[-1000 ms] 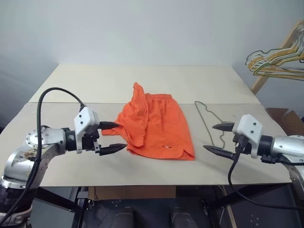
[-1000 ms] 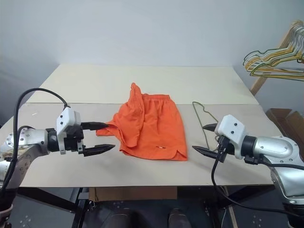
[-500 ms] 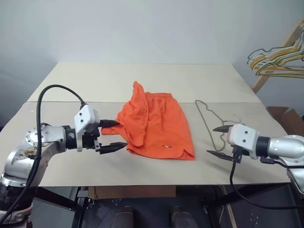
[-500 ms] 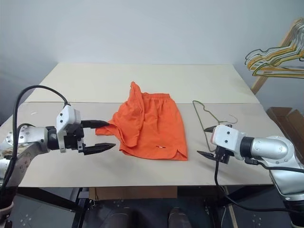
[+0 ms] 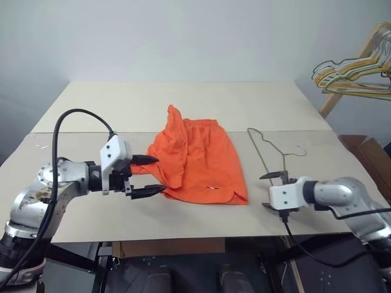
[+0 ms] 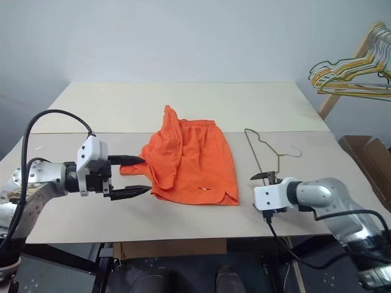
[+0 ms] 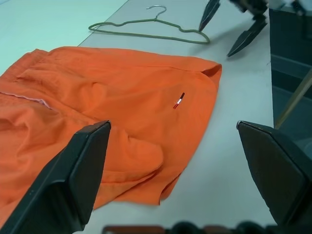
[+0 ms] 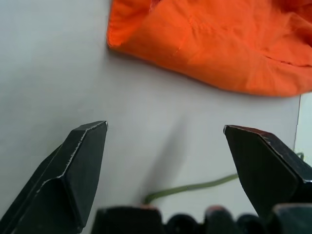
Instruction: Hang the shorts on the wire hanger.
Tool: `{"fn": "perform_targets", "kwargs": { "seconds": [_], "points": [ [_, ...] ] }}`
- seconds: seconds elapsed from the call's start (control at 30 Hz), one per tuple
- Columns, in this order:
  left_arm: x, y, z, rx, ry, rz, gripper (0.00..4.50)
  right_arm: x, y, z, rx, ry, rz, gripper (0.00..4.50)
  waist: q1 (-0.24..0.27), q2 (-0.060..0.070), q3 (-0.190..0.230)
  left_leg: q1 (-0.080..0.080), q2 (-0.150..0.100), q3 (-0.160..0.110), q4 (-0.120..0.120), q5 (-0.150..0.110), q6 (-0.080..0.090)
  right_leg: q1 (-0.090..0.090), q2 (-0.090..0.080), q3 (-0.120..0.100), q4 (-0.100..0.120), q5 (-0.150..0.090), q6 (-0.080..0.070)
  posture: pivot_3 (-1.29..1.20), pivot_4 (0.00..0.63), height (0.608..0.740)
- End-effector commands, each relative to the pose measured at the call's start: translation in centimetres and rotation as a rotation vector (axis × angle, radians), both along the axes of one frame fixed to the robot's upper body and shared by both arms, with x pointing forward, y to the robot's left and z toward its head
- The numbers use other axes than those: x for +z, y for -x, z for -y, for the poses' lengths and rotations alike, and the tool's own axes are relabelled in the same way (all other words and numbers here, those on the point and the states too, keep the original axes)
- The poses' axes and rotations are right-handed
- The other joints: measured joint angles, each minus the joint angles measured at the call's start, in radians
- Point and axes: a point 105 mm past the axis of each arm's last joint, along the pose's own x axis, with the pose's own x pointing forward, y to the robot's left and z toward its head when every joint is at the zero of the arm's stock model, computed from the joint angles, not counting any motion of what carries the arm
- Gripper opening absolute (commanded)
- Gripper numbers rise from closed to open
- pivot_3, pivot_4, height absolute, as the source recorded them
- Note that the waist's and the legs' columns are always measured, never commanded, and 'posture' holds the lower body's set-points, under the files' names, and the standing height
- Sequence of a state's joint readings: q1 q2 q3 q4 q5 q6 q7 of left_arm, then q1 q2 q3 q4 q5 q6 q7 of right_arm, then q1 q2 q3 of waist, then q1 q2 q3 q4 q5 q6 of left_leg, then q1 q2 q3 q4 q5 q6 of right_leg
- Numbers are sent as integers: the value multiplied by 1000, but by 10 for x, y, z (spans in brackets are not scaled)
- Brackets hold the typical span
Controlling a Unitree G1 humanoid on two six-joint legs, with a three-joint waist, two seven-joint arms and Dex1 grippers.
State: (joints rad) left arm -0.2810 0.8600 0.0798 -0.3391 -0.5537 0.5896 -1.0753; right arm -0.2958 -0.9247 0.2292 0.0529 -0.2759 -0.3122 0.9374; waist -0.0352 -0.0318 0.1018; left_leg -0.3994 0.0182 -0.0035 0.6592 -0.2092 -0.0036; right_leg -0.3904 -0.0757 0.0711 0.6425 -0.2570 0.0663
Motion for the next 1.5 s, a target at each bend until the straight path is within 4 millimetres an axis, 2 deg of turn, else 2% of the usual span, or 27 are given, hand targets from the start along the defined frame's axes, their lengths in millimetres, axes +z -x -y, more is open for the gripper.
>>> {"fn": "perform_targets", "kwargs": {
  "seconds": [0.03, 0.1, 0.2, 0.53, 0.57, 0.7, 0.87, 1.0, 1.13, 1.2, 1.3, 1.5],
  "points": [
    [10, 1, 5, -30, 10, 43, 4500, -2, -12, -15, 92, 40, 67, 4432, -5, 0, 0, 0, 0, 0, 0, 0, 0, 0, 0, 0, 0, 1, -1, -18, 44, 740],
    [11, 1, 5, -31, 9, 43, 4500, -5, -16, -22, 126, 47, 78, 4432, -11, -2, -1, 0, 0, 0, 0, 0, 0, 1, 0, 0, 0, 4, -6, -14, 44, 740],
    [11, 1, 4, -29, 7, 46, 4500, -7, -20, -38, 167, 17, 91, 3838, -12, -3, -2, 1, 0, -1, 0, 0, 0, 1, 0, 0, 0, 5, -7, -8, 45, 740],
    [12, 1, 3, -18, 6, 51, 4500, -4, -19, -63, 260, -30, 94, 270, -8, -3, -2, 0, 0, -1, 0, 0, 0, 1, 0, 0, 1, 5, -7, 5, 48, 740],
    [12, 1, 3, -19, 7, 52, 4500, -3, -18, -66, 271, -37, 95, 45, -7, -3, -2, 1, 0, -1, 0, 0, 0, 1, 0, 0, 1, 5, -7, -1, 51, 740],
    [12, -1, 3, -21, 8, 52, 4500, 5, -12, -88, 296, -105, 75, 45, -9, -3, -2, 1, 0, -1, 0, 0, 0, 1, 0, 0, 1, 5, -7, -9, 53, 740],
    [12, -4, 4, -27, 6, 55, 4500, 10, -9, -136, 333, -161, 70, 45, -13, -3, -2, 1, 1, -2, 0, 0, 0, 0, 2, 0, 3, 5, -8, -24, 57, 740],
    [13, -6, 3, -23, 2, 63, 4500, 9, -17, -177, 308, -182, 79, 45, -13, -3, -2, 1, 0, -2, 0, 0, 0, 0, 2, 0, 4, 5, -8, -22, 59, 740],
    [13, -7, 2, -20, -2, 67, 4500, 4, -23, -206, 269, -191, 94, 45, -9, -3, -2, 0, 0, -3, 0, 0, 0, -1, 2, 0, 4, 5, -8, -8, 62, 740],
    [14, -6, 1, -17, -6, 69, 4500, 4, -24, -213, 256, -199, 96, 45, -7, -3, -2, 0, 0, -3, 0, 0, 0, -1, 1, -1, 4, 5, -8, -1, 63, 740],
    [14, -5, 0, -13, -11, 69, 4500, 5, -24, -208, 218, -207, 68, 682, -6, -3, -2, 0, 0, -3, 0, 0, 0, -1, 1, -1, 4, 5, -8, 1, 64, 740],
    [10, -5, 5, -33, -24, 58, 4500, 19, -7, -167, 219, -177, -88, 2795, -7, -2, -2, 0, 0, -4, 0, 0, 0, -1, 1, -2, 4, 5, -8, -20, 62, 740]
  ]
}}
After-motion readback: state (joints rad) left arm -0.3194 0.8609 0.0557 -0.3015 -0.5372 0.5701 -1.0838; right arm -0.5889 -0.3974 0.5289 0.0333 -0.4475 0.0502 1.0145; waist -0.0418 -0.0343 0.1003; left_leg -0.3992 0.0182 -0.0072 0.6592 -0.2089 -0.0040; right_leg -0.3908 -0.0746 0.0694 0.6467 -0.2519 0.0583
